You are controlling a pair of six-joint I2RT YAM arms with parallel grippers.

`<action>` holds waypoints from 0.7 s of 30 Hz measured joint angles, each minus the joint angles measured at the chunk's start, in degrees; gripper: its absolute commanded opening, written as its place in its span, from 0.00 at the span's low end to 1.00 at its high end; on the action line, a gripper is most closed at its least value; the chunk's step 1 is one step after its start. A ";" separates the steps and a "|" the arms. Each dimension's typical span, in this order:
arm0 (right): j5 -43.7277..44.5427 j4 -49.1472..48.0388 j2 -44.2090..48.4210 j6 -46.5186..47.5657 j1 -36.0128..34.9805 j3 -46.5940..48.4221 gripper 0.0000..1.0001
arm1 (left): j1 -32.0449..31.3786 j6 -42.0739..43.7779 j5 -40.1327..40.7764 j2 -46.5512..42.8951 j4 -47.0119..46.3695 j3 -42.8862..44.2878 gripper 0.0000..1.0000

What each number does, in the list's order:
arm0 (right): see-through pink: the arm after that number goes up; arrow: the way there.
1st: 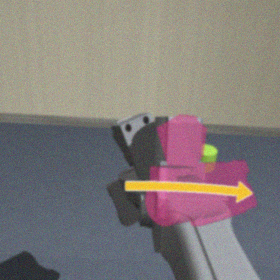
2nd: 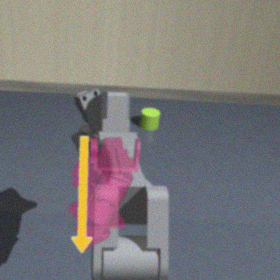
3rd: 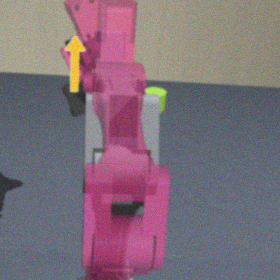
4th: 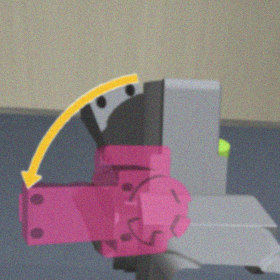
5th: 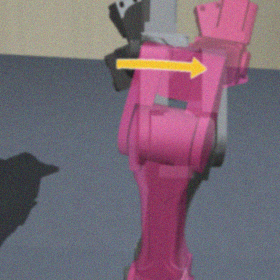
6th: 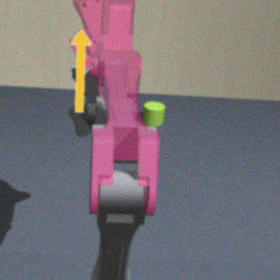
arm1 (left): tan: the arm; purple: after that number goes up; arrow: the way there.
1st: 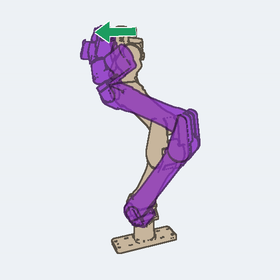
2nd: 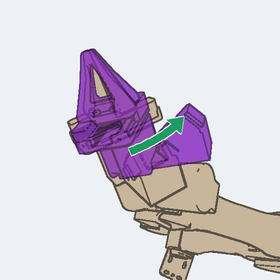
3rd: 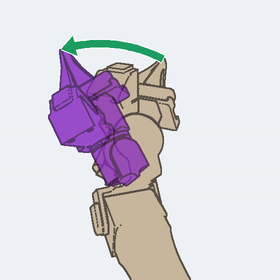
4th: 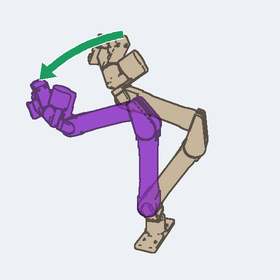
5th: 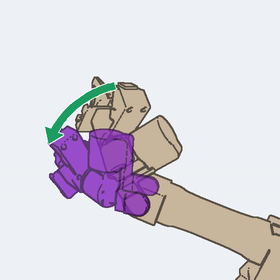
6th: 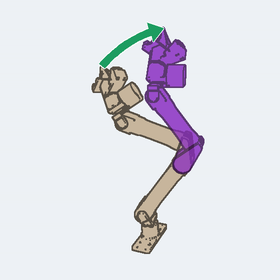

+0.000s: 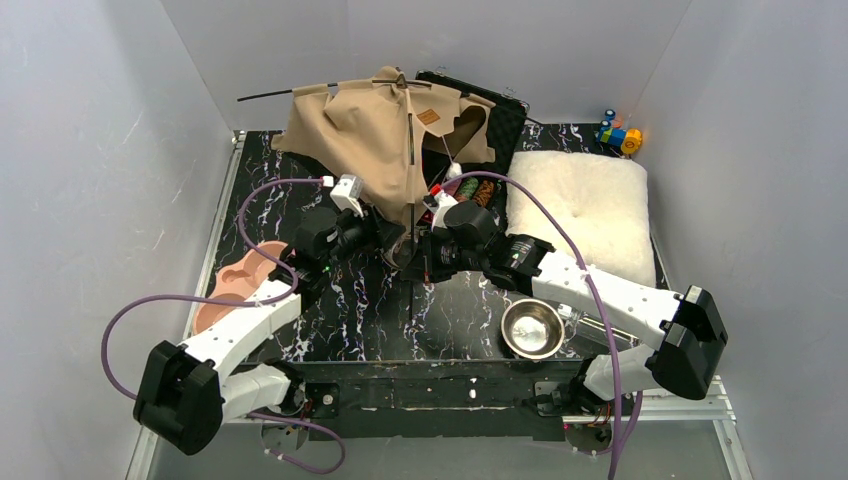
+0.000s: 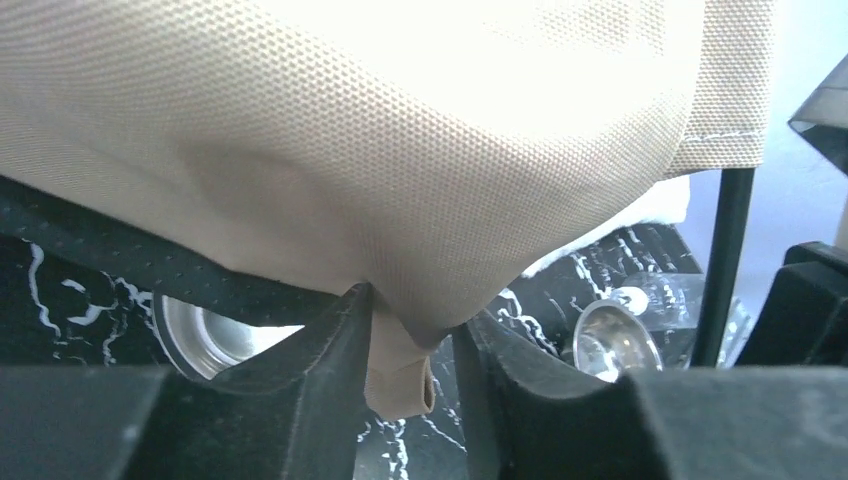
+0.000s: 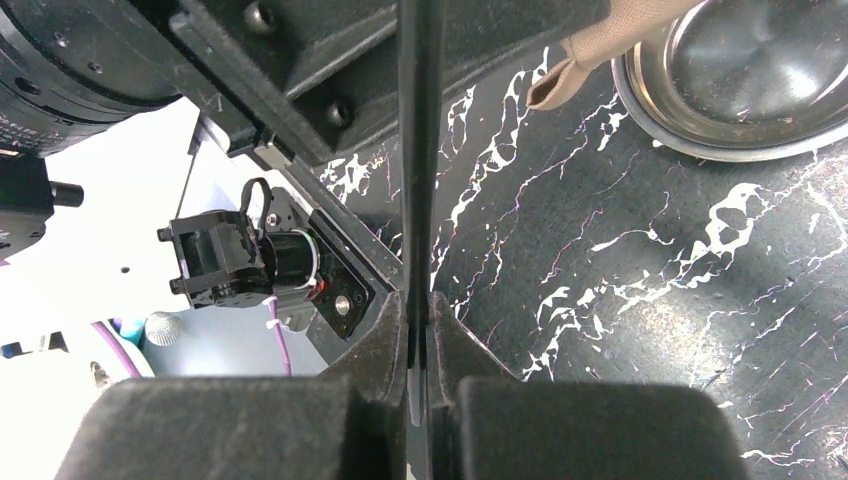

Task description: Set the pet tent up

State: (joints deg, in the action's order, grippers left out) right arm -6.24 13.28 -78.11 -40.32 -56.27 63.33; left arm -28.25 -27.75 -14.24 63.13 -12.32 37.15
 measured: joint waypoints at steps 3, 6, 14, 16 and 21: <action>0.00 0.04 -0.02 0.00 0.00 0.00 0.01 | -0.20 0.33 0.57 0.48 0.09 0.42 0.16; -0.17 0.09 -0.20 0.00 0.00 0.00 0.01 | -0.46 0.66 0.92 0.85 -0.20 0.55 0.00; -0.66 0.37 -0.96 0.09 0.50 0.35 0.01 | -0.87 0.68 0.98 1.77 -0.72 0.61 0.00; -1.20 0.55 -1.38 0.28 1.29 1.07 0.01 | -1.05 0.46 0.96 1.09 -2.03 -0.74 0.00; -3.63 2.73 -3.82 2.01 3.63 4.76 0.01 | -1.73 -0.52 0.74 -1.64 -4.87 -4.09 0.00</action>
State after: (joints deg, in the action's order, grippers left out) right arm -9.87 16.01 -81.93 -38.30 -52.64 68.10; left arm -29.98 -28.27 -13.50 61.49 -17.19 33.06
